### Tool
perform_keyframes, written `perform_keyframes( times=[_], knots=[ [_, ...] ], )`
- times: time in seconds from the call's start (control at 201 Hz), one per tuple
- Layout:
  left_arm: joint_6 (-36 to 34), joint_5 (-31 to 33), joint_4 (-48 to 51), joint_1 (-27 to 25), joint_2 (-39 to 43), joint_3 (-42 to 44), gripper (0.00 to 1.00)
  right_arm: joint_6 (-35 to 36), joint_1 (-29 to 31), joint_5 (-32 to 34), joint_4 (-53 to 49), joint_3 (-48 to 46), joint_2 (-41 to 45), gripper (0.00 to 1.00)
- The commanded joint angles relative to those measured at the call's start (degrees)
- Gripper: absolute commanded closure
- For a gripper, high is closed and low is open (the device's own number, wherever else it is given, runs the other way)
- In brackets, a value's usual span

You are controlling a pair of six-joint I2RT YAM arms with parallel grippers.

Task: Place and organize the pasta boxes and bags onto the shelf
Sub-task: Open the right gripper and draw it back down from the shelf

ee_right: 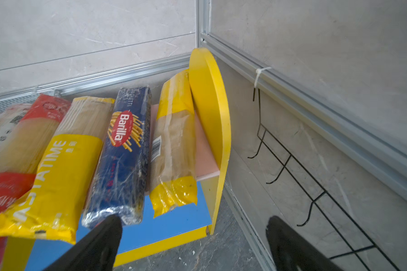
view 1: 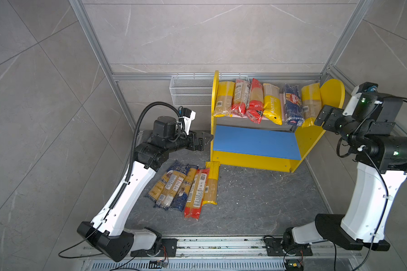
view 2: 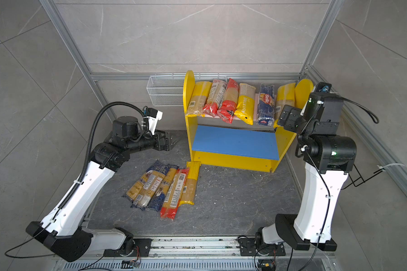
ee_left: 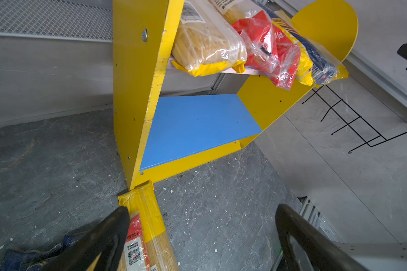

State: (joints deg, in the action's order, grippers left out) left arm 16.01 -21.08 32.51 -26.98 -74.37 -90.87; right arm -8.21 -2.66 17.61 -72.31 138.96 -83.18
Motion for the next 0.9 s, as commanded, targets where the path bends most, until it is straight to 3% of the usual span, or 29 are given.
perform_keyframes(
  times=[0.0, 0.294, 0.518, 0.896],
  knots=[
    [0.20, 0.82, -0.93, 0.26, 4.93, 2.39, 0.00, -2.34, -0.16, -5.45, -0.44, -2.95, 5.74, 0.00],
    [2.16, 1.01, 2.57, 0.26, 16.43, 11.62, 0.00, -6.59, -0.15, -14.49, -5.94, -13.70, 15.13, 0.00],
    [3.56, 1.01, 6.73, 0.26, 23.91, 15.30, 0.00, -7.10, -0.20, -17.65, -9.49, -24.05, 23.24, 0.00],
    [6.73, 1.09, 11.62, 0.26, 32.40, 19.49, 0.00, -13.10, -0.15, -28.19, -7.29, -50.41, 35.97, 0.05]
  ],
)
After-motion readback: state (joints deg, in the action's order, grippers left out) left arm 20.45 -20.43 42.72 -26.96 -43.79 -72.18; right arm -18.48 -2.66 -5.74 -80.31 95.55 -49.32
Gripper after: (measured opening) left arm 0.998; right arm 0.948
